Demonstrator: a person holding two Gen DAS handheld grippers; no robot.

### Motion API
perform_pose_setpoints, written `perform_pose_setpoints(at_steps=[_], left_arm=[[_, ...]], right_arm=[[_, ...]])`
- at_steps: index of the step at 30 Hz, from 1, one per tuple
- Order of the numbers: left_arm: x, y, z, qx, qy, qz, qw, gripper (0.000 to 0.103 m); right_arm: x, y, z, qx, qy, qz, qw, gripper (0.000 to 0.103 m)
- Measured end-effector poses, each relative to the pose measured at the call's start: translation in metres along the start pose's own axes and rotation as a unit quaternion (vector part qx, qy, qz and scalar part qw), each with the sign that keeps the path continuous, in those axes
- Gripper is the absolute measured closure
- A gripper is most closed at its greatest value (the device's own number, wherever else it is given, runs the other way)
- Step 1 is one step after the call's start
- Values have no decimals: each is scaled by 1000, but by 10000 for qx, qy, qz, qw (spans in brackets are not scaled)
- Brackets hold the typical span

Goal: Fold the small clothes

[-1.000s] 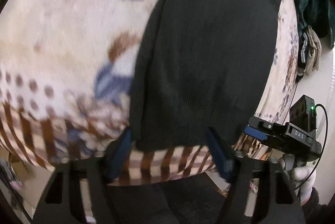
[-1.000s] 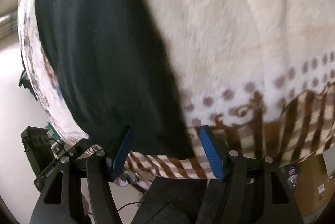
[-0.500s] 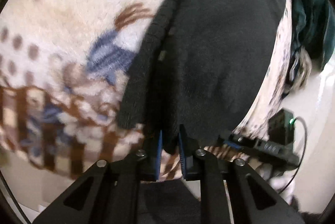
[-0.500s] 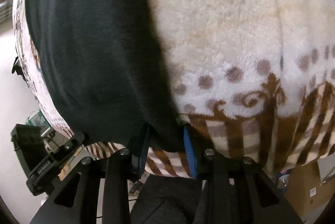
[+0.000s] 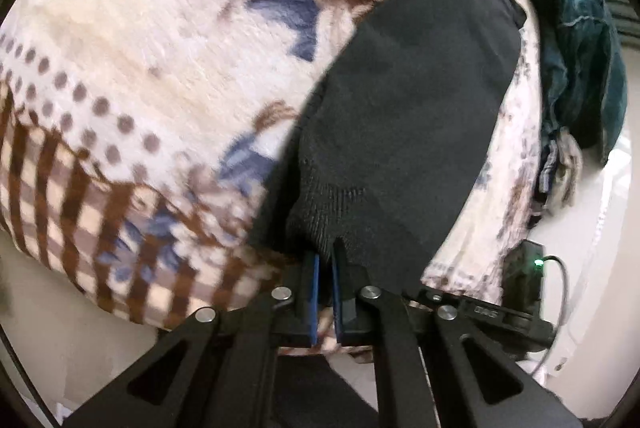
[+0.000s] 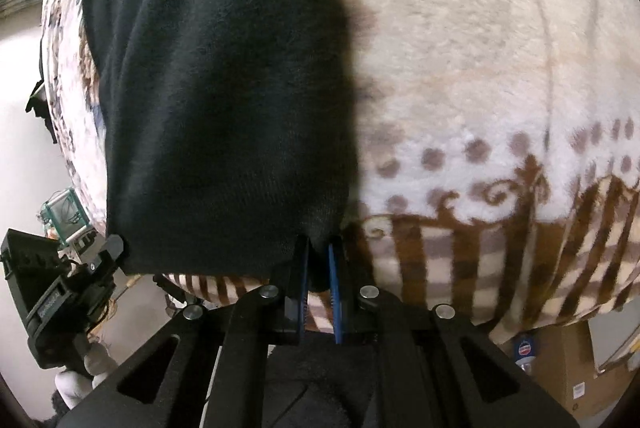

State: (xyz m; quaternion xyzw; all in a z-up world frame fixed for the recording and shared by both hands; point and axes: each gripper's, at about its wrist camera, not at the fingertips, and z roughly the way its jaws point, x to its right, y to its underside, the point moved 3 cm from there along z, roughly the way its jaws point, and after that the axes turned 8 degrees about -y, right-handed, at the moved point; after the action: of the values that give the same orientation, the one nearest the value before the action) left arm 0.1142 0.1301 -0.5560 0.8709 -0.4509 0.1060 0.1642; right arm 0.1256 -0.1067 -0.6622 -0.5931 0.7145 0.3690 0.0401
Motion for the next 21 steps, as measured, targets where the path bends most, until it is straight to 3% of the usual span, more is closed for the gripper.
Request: perform_pose_setpoints(at_steps=[6, 10, 11, 12, 14, 16, 17, 19, 20, 21], left_arm=[[-7, -3, 38, -138, -288, 160, 9994, 99], [1, 5, 34, -25, -219, 263, 9994, 99], [1, 7, 28, 41, -211, 285, 9994, 99], [1, 10, 21, 88, -100, 232, 9996, 100], [9, 17, 8, 169, 62, 199, 9996, 100], [17, 23, -6, 260, 127, 277, 9992, 100], [20, 25, -11, 290, 145, 316, 9990, 100], [22, 28, -16, 336, 101, 337, 9988, 100], [22, 29, -18, 357, 57, 325, 9988, 102], [24, 31, -19, 392, 13, 303, 9988, 102]], right_arm=[[4, -7, 7, -87, 323, -358, 9988, 93], [6, 0, 8, -56, 50, -334, 9994, 92], [8, 2, 6, -57, -93, -309, 9995, 83], [9, 2, 4, -37, -215, -294, 9993, 66], [12, 2, 6, -47, -569, -207, 9982, 50], [18, 0, 11, -136, -861, 64, 9962, 50], [19, -2, 13, -146, -1013, 229, 9945, 51], [21, 0, 12, 72, -1060, 327, 9938, 89], [23, 2, 11, 107, -1064, 346, 9937, 97], [23, 5, 9, 153, -1072, 373, 9934, 97]])
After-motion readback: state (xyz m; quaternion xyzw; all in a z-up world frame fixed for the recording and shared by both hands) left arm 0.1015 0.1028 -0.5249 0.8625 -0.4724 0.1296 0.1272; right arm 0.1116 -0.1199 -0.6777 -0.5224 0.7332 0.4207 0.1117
